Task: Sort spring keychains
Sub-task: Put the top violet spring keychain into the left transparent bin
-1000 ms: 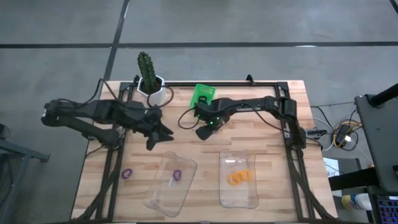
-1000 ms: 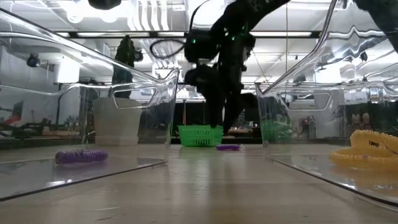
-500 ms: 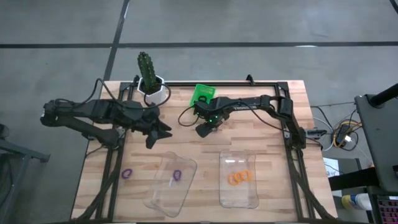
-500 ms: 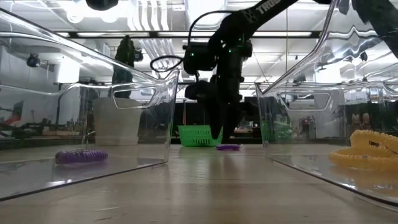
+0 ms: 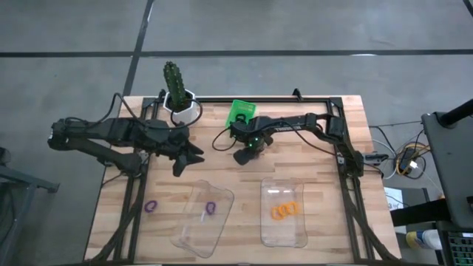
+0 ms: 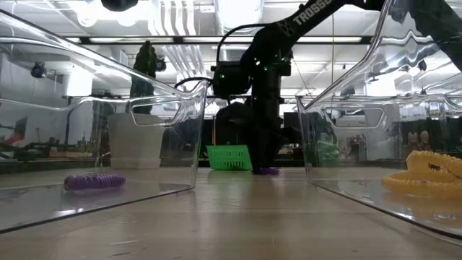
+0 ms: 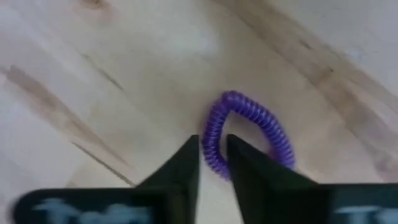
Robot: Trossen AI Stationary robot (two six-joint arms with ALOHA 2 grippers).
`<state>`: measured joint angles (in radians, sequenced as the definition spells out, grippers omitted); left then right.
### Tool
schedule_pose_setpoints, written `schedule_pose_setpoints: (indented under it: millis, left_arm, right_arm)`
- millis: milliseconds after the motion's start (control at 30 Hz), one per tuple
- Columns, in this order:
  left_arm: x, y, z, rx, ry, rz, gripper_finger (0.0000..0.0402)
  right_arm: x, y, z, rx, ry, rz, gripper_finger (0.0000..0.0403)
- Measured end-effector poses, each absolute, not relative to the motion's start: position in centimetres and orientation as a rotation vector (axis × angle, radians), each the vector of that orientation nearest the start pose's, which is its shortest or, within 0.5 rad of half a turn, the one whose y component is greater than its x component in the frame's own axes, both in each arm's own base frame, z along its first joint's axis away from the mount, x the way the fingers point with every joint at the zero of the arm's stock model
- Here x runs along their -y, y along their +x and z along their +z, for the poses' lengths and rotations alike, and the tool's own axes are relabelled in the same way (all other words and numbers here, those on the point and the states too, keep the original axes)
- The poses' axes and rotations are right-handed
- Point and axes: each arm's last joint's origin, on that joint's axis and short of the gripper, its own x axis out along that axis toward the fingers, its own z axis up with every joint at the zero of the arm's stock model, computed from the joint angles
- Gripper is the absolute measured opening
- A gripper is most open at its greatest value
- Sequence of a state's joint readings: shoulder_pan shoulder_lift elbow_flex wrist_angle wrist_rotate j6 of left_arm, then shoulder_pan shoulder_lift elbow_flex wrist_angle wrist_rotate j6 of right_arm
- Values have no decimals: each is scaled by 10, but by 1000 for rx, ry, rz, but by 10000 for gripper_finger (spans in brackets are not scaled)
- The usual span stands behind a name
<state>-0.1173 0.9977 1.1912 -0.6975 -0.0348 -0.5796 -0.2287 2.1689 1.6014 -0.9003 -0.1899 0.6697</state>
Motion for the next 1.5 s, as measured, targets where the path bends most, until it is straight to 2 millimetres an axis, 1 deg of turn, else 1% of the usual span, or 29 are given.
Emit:
schedule_pose_setpoints:
  millis: [67,100,267,367,467,567,700,800,933,1067,1133,1200,1300,1400,1500]
  left_arm:
    - [21,189,385,-508,-524,77,153]
    - [21,189,385,-506,-521,81,153]
    - [20,189,385,-505,-506,84,153]
    - [20,189,384,-507,-506,85,153]
    - [20,188,382,-530,-502,92,153]
    - [19,187,380,-552,-495,113,153]
    - [18,185,377,-578,-474,161,153]
    - [18,185,376,-583,-461,159,153]
    - [18,184,378,-573,-456,137,153]
    - [18,187,381,-532,-433,118,153]
    - [19,190,385,-483,-407,97,153]
    - [19,192,389,-438,-406,84,153]
    - [19,195,397,-353,-390,58,153]
    - [20,198,405,-271,-397,37,153]
    - [21,198,411,-217,-421,-15,153]
  right_arm:
    - [89,408,145,-1397,848,-492,31]
    - [88,408,146,-1398,845,-482,23]
    - [86,410,150,-1396,833,-453,12]
    - [80,412,161,-1372,821,-433,10]
    - [72,415,179,-1329,803,-400,10]
    - [63,415,202,-1273,788,-355,9]
    - [48,412,244,-1175,762,-255,9]
    - [35,406,278,-1083,740,-113,9]
    - [23,398,320,-917,767,127,8]
    - [16,393,358,-724,754,330,8]
    - [13,391,374,-630,745,425,8]
    - [12,390,387,-562,767,509,8]
    - [10,391,399,-485,789,600,8]
    - [8,393,405,-438,783,622,8]
    - [8,394,404,-433,785,600,8]
